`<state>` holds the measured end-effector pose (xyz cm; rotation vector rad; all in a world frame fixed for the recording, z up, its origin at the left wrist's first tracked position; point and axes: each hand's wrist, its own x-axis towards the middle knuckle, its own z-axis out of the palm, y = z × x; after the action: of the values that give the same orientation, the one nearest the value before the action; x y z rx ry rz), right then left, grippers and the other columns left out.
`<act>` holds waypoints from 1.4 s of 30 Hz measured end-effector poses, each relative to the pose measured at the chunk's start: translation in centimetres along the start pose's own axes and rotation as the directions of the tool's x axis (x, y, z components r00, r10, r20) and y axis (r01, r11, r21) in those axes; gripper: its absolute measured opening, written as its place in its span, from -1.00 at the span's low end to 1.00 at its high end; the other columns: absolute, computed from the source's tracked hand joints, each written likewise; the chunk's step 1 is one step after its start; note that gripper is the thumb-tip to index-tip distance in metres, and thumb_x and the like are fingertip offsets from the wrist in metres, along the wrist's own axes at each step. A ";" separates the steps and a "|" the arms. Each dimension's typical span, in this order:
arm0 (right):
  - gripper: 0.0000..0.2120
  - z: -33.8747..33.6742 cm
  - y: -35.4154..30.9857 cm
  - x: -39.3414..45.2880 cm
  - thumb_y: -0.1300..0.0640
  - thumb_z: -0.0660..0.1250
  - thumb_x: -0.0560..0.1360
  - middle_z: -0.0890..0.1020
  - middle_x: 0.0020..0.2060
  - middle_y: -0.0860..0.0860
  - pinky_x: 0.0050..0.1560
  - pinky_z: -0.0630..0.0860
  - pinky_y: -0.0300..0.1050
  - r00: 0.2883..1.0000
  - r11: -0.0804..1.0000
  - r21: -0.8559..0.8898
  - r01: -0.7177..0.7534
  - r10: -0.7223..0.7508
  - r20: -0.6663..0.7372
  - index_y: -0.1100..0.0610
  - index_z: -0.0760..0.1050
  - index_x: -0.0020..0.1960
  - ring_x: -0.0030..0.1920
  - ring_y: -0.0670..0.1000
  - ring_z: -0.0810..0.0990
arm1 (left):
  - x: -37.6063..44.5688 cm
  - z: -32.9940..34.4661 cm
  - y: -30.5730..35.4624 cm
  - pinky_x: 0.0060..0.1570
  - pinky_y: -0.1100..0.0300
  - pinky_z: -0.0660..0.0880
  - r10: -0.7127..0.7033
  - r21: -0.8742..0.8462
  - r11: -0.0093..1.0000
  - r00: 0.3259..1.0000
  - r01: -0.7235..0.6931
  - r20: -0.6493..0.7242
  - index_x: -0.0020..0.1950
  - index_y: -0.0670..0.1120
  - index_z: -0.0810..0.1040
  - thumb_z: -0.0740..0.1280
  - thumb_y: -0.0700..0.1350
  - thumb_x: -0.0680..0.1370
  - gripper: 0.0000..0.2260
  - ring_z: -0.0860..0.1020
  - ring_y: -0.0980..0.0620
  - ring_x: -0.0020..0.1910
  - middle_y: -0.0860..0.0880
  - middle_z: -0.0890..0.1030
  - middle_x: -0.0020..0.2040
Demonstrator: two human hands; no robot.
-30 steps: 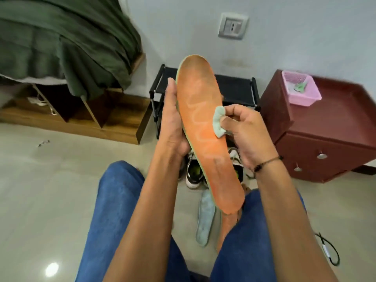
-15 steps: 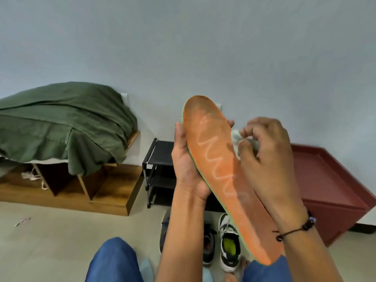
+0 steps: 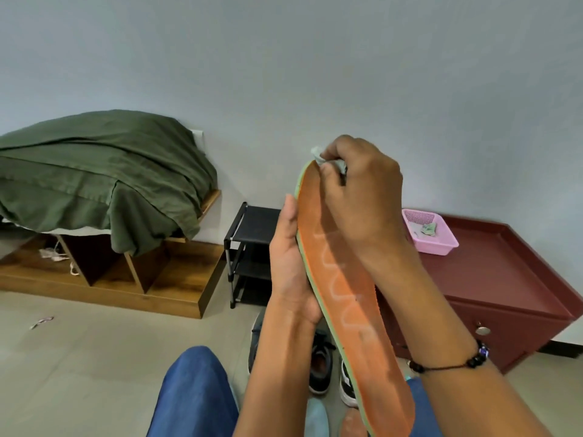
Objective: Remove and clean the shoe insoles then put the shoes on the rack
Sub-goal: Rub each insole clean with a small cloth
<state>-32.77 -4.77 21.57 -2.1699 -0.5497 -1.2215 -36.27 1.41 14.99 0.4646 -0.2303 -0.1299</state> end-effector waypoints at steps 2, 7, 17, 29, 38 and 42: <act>-0.96 0.3 -0.3 -0.7 0.30 0.33 0.41 0.64 -0.22 0.05 -0.20 0.42 -0.18 1.000 0.999 0.050 -0.022 0.023 -0.022 0.21 0.55 -0.17 -0.20 0.04 0.60 | -0.4 -0.3 0.2 -0.14 0.20 0.59 -0.014 0.015 1.000 1.000 0.014 0.001 -0.12 -0.16 0.69 0.15 0.15 0.49 -0.54 0.66 -0.01 -0.18 -0.11 0.67 -0.19; -0.94 0.1 -1.3 -3.0 0.32 0.37 0.38 0.64 -0.28 -0.01 -0.20 0.42 -0.34 0.989 0.978 0.198 0.065 -0.091 0.121 0.20 0.60 -0.20 -0.25 -0.13 0.56 | -0.9 -0.8 0.8 -0.10 0.18 0.60 0.009 0.015 1.000 0.998 -0.008 -0.063 -0.07 -0.11 0.69 0.16 0.16 0.46 -0.57 0.65 -0.02 -0.07 -0.13 0.67 -0.09; -0.92 -1.2 1.0 -0.9 0.28 0.33 0.40 0.60 -0.28 -0.11 -0.18 0.48 -0.13 0.984 0.968 0.181 -0.175 0.168 0.055 0.14 0.57 -0.17 -0.29 -0.07 0.53 | -0.8 -0.4 0.4 -0.24 0.06 0.58 -0.031 0.067 0.997 0.997 0.036 -0.064 -0.13 -0.15 0.65 0.05 0.28 0.53 -0.42 0.62 -0.07 -0.26 -0.12 0.65 -0.22; -0.82 -2.6 1.0 -2.6 0.19 0.41 0.40 0.56 -0.48 -0.20 -0.44 0.37 -0.41 0.924 0.819 0.450 -0.356 0.236 0.302 -0.09 0.55 -0.26 -0.48 -0.23 0.50 | -0.4 -0.6 -0.5 -0.21 0.09 0.58 -0.061 -0.002 0.998 0.997 0.061 -0.056 -0.12 -0.16 0.66 0.00 0.27 0.56 -0.39 0.62 -0.06 -0.22 -0.14 0.64 -0.19; -0.96 1.0 0.8 -3.1 0.32 0.31 0.39 0.60 -0.25 0.07 -0.20 0.41 -0.19 0.994 0.994 0.095 0.056 -0.064 0.092 0.23 0.53 -0.21 -0.23 0.03 0.56 | 0.0 -1.1 -0.8 -0.05 0.18 0.54 0.029 0.022 0.999 0.993 -0.026 -0.112 -0.03 -0.12 0.63 0.12 0.15 0.53 -0.58 0.61 -0.01 -0.10 -0.11 0.64 -0.12; -0.95 2.1 3.3 -1.9 0.34 0.27 0.38 0.59 -0.26 0.12 -0.25 0.31 -0.16 1.000 1.000 -0.024 -0.009 0.010 0.025 0.25 0.49 -0.24 -0.25 0.11 0.55 | -0.2 -1.7 -1.1 -0.29 0.19 0.59 -0.025 0.035 0.999 0.995 0.028 -0.096 -0.18 -0.16 0.67 0.08 0.13 0.58 -0.51 0.63 0.00 -0.29 -0.10 0.65 -0.26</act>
<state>-30.38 -5.97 18.06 -2.2081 -0.5371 -1.2027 -36.15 1.17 12.98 0.5086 -0.1326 -0.1291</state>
